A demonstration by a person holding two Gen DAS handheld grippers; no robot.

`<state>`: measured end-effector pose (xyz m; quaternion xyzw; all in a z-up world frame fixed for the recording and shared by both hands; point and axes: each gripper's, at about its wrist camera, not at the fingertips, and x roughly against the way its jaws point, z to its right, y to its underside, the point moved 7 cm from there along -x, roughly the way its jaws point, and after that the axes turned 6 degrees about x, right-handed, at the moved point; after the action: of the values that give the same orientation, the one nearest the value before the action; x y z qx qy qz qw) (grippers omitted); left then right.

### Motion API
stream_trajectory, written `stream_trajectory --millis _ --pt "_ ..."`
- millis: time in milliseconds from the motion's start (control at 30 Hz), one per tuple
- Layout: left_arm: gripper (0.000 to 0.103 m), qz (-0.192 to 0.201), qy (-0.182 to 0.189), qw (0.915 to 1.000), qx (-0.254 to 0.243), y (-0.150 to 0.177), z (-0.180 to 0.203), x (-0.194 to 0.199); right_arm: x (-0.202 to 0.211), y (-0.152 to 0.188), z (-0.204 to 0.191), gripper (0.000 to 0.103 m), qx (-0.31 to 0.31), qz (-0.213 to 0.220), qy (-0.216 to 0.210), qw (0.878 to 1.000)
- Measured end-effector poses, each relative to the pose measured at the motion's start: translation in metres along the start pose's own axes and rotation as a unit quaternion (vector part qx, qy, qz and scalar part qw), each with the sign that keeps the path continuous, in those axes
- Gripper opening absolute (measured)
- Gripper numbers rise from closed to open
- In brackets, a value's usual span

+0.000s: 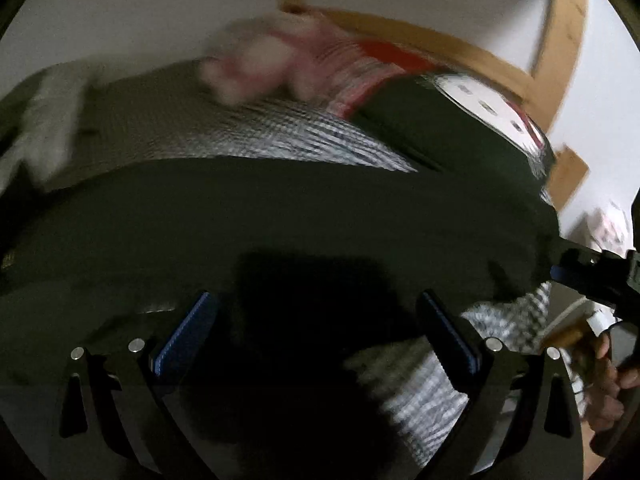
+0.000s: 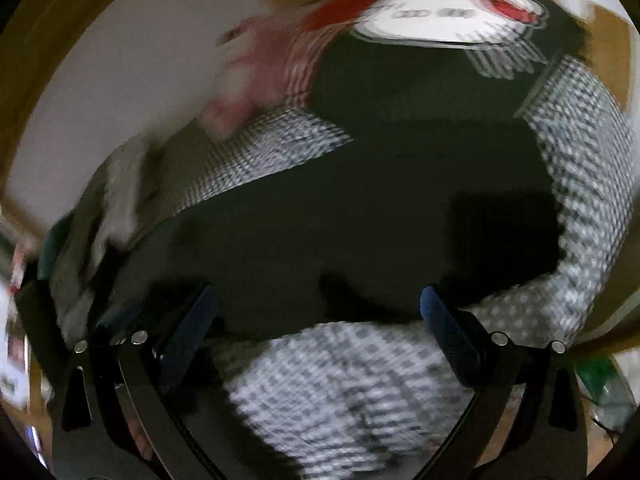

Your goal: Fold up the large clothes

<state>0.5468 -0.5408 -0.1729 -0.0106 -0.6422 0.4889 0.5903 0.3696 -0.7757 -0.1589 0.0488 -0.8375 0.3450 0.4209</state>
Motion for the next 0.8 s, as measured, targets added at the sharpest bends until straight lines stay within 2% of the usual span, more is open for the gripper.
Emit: stream_trajectory --millis 100,200,267,333,400,467,500,533,600,667,733,800 --pt "0.098 0.002 -0.04 0.9991 -0.016 -0.001 0.03 -0.027 0.002 0.003 0.062 0.1 -0.075 0.0 0.011 0.997" --pt "0.098 -0.01 -0.069 0.9976 0.008 -0.006 0.021 -0.057 -0.011 0.005 0.093 0.1 -0.114 -0.008 0.005 0.993" --pt "0.098 -0.047 -0.085 0.9951 0.017 -0.002 0.012 -0.081 -0.022 0.006 0.101 0.1 -0.124 -0.012 -0.012 0.992" --pt "0.098 -0.047 -0.091 0.9946 0.019 -0.002 0.015 -0.085 -0.041 0.002 0.102 0.1 -0.147 -0.013 -0.062 0.987" --pt "0.098 -0.044 -0.098 0.9941 0.012 -0.001 0.017 -0.086 -0.055 -0.005 0.104 0.1 -0.159 -0.01 -0.081 0.984" --pt "0.098 -0.041 -0.095 0.9946 0.012 -0.001 0.018 -0.086 -0.067 -0.014 0.098 0.082 -0.162 -0.005 -0.105 0.981" --pt "0.098 -0.04 -0.094 0.9946 0.012 -0.002 0.018 -0.087 -0.069 -0.018 0.092 0.066 -0.155 -0.008 -0.106 0.982" --pt "0.098 -0.04 -0.094 0.9947 0.012 -0.002 0.017 -0.087 -0.064 -0.024 0.082 0.047 -0.13 0.005 -0.1 0.986" --pt "0.098 -0.041 -0.087 0.9953 0.014 -0.002 0.019 -0.088 -0.046 -0.037 0.063 0.032 -0.069 0.043 -0.081 0.993" --pt "0.098 -0.04 -0.058 0.9972 0.024 -0.006 0.021 -0.077 -0.026 -0.045 0.036 0.025 0.003 0.085 -0.051 0.995" --pt "0.098 -0.019 -0.006 0.9984 0.052 -0.017 0.023 -0.05 -0.011 -0.049 0.008 0.019 0.082 0.115 -0.009 0.99" --pt "0.098 0.006 0.041 0.9964 0.074 -0.035 0.023 -0.015 -0.001 -0.048 -0.035 0.017 0.186 0.147 0.051 0.97"
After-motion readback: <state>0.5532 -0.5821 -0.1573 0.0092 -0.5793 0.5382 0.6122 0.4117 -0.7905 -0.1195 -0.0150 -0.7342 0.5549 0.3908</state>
